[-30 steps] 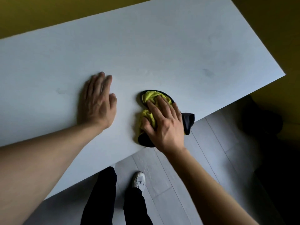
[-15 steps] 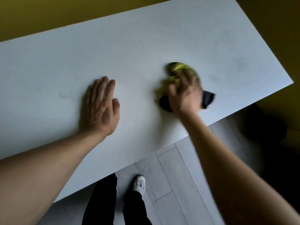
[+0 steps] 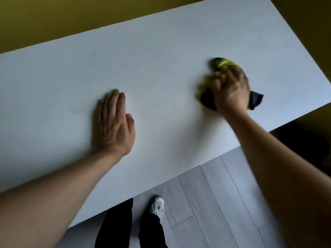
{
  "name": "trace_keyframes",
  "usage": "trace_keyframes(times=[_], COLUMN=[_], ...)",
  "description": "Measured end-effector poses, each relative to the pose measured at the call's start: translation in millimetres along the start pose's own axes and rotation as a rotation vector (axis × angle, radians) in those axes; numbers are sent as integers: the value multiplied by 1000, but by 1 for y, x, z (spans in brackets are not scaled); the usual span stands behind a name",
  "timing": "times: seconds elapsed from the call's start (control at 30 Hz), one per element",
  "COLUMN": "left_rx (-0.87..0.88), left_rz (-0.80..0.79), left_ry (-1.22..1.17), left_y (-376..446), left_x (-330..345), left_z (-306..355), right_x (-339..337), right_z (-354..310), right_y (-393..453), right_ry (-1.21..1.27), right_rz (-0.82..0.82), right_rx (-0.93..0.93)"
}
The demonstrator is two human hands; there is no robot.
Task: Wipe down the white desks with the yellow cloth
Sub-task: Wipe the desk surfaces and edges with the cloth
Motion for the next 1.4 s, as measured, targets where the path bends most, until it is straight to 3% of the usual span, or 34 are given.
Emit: trace_keyframes(times=[0.1,0.17,0.37,0.43,0.53,0.63,0.73,0.9,0.97,1.07,1.13,1.4], left_rx=[-3,-9,9,28,27,29,40,31,34,32,27,26], left_rz=[12,-4,4,9,8,-9,-29,-33,-5,4,-7,-28], left_ry=[10,8,4,3,9,26,42,54,45,37,43,44], left_y=[0,-1,-1,0,1,2,1,-1,0,-1,-1,1], left_x=[-1,0,-2,-3,-2,1,3,5,4,1,0,0], left_z=[1,0,0,1,0,2,4,2,3,3,3,1], right_x=[4,6,23,27,25,13,14,14,15,24,30,35], right_z=[19,-5,-193,-216,-200,-129,-49,-32,-63,-159,-213,-223], right_y=[16,5,-71,-82,-72,-21,29,38,28,-12,-42,-29], right_ry=[-19,-44,48,55,61,146,-1,-41,-44,24,69,61], right_rz=[-10,-4,-51,-70,-57,32,-7,28,26,-16,-36,-53], right_rx=[205,200,-415,-480,-584,-418,-125,69,-18,-393,-538,-647])
Point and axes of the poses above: each hand's wrist, its own y-axis towards the middle knuckle, its own x-axis out of the palm, z = x × y, the point moved 10 cm from there along y, towards the middle knuckle, and after that the axes turned 14 degrees about -y, right-handed, at the moved point
